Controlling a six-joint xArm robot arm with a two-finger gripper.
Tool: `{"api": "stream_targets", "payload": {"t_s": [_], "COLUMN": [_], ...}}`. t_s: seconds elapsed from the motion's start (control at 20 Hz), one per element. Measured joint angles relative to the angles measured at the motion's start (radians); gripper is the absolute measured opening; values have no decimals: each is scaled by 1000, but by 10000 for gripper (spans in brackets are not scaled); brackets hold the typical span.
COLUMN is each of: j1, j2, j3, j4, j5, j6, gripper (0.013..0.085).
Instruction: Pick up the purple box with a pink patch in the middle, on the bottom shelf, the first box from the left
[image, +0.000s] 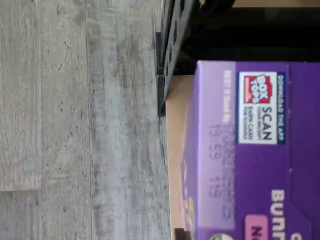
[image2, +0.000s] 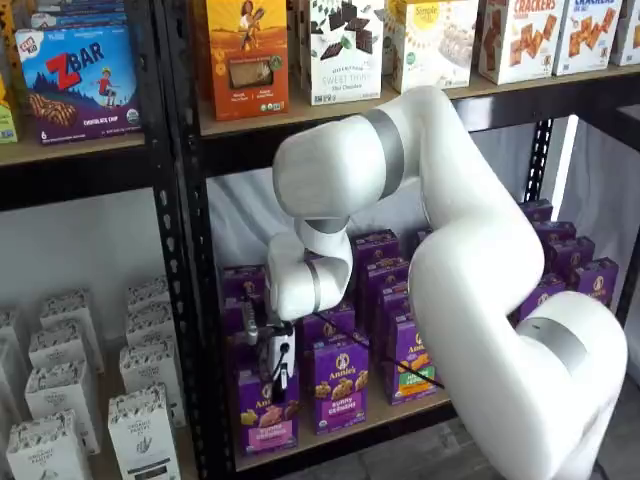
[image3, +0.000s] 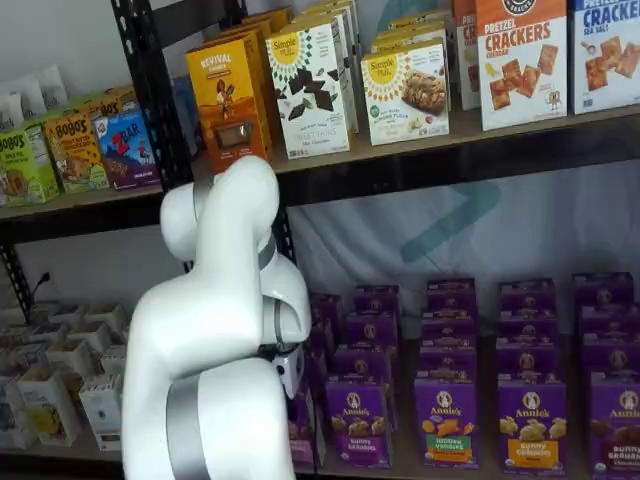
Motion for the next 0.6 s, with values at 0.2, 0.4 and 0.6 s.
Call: {"api": "stream_targets", "payload": {"t_s": [0.2, 0.4, 0.6], "j1": [-1, 0, 4], "j2": [-3, -18, -48], "j3": [5, 22, 53], "j4": [4, 37, 82], "j5": [-4, -10, -9], "j6": [-5, -34, -72], "gripper": [370, 370, 370]}}
